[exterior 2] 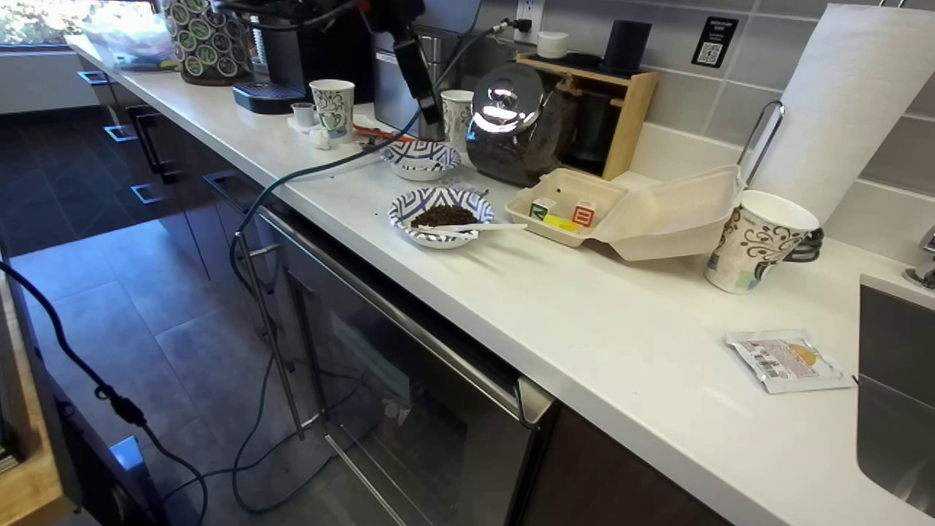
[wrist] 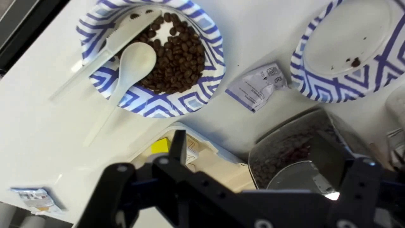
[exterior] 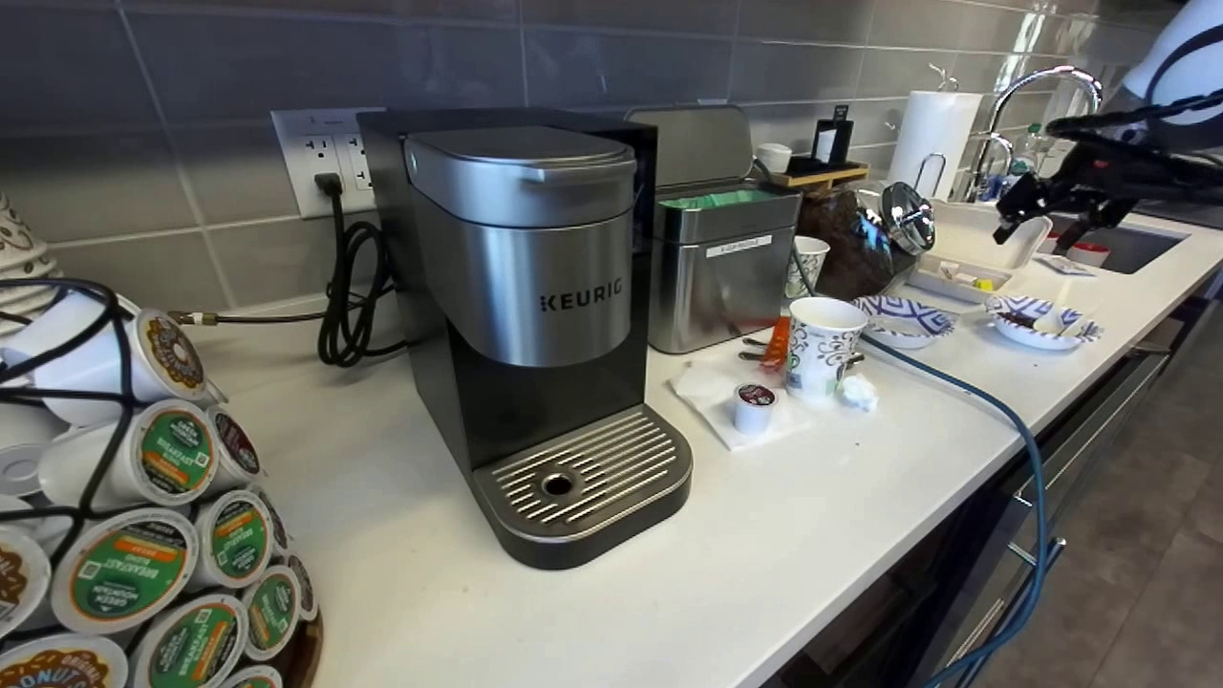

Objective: Put the white sachet on the counter

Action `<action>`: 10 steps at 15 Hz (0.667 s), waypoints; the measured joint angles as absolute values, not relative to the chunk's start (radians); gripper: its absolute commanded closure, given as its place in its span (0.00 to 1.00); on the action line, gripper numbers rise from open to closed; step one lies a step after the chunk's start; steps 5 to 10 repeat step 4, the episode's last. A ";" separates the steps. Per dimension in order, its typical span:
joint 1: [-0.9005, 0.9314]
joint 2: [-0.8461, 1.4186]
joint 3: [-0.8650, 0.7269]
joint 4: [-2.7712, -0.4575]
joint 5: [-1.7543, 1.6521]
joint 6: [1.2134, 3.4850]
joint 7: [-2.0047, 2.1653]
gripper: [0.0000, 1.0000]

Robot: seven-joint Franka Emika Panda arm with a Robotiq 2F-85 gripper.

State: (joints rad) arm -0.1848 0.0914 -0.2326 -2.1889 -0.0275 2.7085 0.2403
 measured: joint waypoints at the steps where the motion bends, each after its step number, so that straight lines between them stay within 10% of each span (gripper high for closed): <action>1: -0.209 0.037 -0.212 -2.236 -0.010 2.708 0.167 0.00; 10: -0.214 -0.104 -0.209 -2.353 0.059 2.708 -0.049 0.00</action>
